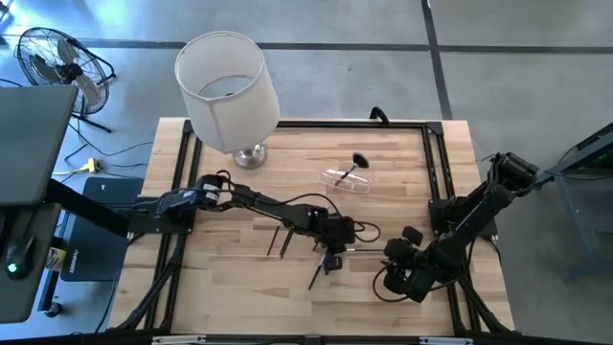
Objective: Pick & Place Makeup Supplies
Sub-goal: Put the makeup brush into the transparent organizer
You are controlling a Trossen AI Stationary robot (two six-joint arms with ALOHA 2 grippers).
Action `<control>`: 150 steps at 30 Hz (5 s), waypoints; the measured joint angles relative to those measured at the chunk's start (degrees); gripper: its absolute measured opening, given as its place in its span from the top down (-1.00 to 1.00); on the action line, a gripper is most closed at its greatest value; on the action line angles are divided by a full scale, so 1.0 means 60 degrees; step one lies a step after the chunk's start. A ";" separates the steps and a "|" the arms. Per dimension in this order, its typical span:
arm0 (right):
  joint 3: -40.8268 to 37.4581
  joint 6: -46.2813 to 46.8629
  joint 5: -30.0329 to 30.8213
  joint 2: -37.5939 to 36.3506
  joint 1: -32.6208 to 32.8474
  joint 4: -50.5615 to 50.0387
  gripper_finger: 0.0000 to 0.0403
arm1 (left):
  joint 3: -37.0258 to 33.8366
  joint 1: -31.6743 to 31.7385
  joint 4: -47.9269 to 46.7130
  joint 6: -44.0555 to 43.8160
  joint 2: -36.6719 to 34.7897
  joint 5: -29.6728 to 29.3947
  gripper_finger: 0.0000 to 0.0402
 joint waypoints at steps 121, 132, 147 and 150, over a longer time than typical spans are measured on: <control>0.0962 -0.8100 -0.1784 0.1188 -0.3315 0.0322 0.91 | 0.1457 0.1004 -0.0911 -0.4532 -0.0004 0.2650 1.00; 0.0962 -0.8025 -0.1790 0.1188 -0.3315 0.0333 0.95 | 0.1454 0.1000 -0.0900 -0.4492 -0.0004 0.2640 0.99; 0.0962 -0.7168 -0.1724 0.1188 -0.3319 0.0355 0.91 | 0.1453 0.1294 -0.0782 -0.3836 -0.0006 0.2445 0.42; 0.0962 -0.6904 -0.1722 0.1188 -0.3333 0.0351 0.84 | 0.1432 0.1386 -0.1201 -0.3459 -0.0369 0.2382 0.41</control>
